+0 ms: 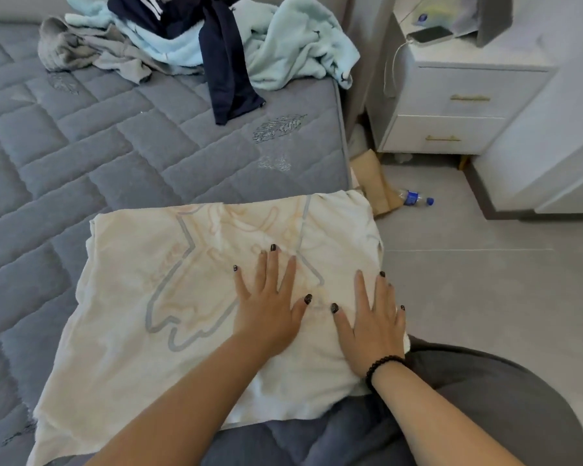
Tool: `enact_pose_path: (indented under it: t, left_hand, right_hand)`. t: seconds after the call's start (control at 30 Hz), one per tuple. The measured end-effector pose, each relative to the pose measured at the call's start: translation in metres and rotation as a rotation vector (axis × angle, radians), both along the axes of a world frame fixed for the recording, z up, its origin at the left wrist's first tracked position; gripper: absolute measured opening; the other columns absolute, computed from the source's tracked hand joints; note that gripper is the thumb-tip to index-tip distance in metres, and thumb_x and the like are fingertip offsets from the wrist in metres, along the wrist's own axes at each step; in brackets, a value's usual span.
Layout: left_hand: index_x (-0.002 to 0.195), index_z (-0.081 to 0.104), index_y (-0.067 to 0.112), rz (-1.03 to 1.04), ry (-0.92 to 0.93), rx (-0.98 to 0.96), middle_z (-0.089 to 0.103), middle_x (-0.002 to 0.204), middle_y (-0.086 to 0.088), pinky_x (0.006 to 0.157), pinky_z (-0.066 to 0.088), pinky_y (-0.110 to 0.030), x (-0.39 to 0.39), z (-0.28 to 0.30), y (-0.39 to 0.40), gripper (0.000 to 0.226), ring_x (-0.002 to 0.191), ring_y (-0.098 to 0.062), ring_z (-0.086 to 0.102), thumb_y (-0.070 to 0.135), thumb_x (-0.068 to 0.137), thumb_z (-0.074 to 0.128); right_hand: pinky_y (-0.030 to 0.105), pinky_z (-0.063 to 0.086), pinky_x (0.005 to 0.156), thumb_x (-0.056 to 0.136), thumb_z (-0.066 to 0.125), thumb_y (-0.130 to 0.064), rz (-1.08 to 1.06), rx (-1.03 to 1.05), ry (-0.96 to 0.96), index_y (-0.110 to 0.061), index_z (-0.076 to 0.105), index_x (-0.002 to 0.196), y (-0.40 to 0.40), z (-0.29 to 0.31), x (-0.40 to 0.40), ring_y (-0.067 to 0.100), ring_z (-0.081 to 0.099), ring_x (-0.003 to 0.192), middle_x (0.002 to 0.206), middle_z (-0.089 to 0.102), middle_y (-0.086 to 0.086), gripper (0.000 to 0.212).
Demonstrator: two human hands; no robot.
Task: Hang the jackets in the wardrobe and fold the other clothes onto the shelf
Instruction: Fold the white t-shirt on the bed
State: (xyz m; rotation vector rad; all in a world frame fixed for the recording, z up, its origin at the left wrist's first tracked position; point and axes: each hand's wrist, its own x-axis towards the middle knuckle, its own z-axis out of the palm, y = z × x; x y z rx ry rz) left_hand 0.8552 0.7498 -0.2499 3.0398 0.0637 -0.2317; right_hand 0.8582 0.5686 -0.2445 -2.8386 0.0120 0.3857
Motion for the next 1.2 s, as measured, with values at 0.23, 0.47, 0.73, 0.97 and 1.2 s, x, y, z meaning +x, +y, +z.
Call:
enact_pose_path:
  t: [0.23,0.47,0.73,0.97,1.2]
  left_hand:
    - [0.150,-0.024,0.020,-0.158,0.031,0.048,-0.027,0.158,-0.009,0.113,-0.010,-0.061,0.067,0.000,-0.045,0.085,0.146,-0.026,-0.024,0.071,0.082,-0.011]
    - [0.153,-0.010,0.027,-0.102,0.106,0.052,-0.014,0.162,-0.006,0.111,-0.005,-0.068,0.135,0.012,-0.084,0.081,0.148,-0.023,-0.017,0.071,0.087,0.002]
    - [0.151,-0.012,0.002,0.147,0.156,0.152,-0.012,0.159,-0.023,0.109,0.000,-0.072,0.165,0.007,-0.142,0.107,0.145,-0.041,-0.018,0.076,0.081,0.021]
    - [0.149,-0.015,-0.001,0.347,0.240,0.184,-0.013,0.157,-0.026,0.106,0.003,-0.074,0.178,0.004,-0.174,0.132,0.145,-0.044,-0.014,0.081,0.069,0.052]
    - [0.153,-0.009,0.007,0.435,0.322,0.037,-0.012,0.160,-0.019,0.113,0.002,-0.065,0.183,0.021,-0.186,0.078,0.147,-0.039,-0.013,0.032,0.099,0.042]
  right_hand:
    - [0.031,0.039,0.099,0.088,0.045,-0.062,-0.546,0.852,0.417,-0.020,0.038,0.140,-0.029,-0.009,0.008,0.021,0.051,0.118,0.135,0.052,0.002,0.067]
    - [0.029,0.037,0.091,0.082,0.048,-0.070,-0.699,0.959,0.517,-0.016,0.045,0.134,-0.046,-0.009,0.029,0.017,0.048,0.108,0.127,0.053,-0.002,0.075]
    - [0.028,0.056,0.073,0.072,0.078,-0.044,-0.638,1.102,0.555,-0.014,0.073,0.094,-0.077,-0.008,0.032,0.017,0.069,0.087,0.093,0.074,0.001,0.037]
    - [0.027,0.058,0.066,0.075,0.077,-0.021,-0.533,1.009,0.470,-0.010,0.072,0.083,-0.094,-0.003,0.027,0.017,0.069,0.073,0.079,0.073,0.003,0.014]
    - [0.014,0.039,0.047,0.079,0.070,-0.008,-0.504,1.057,0.365,-0.004,0.066,0.073,-0.105,0.010,0.022,0.010,0.051,0.056,0.060,0.055,-0.005,0.008]
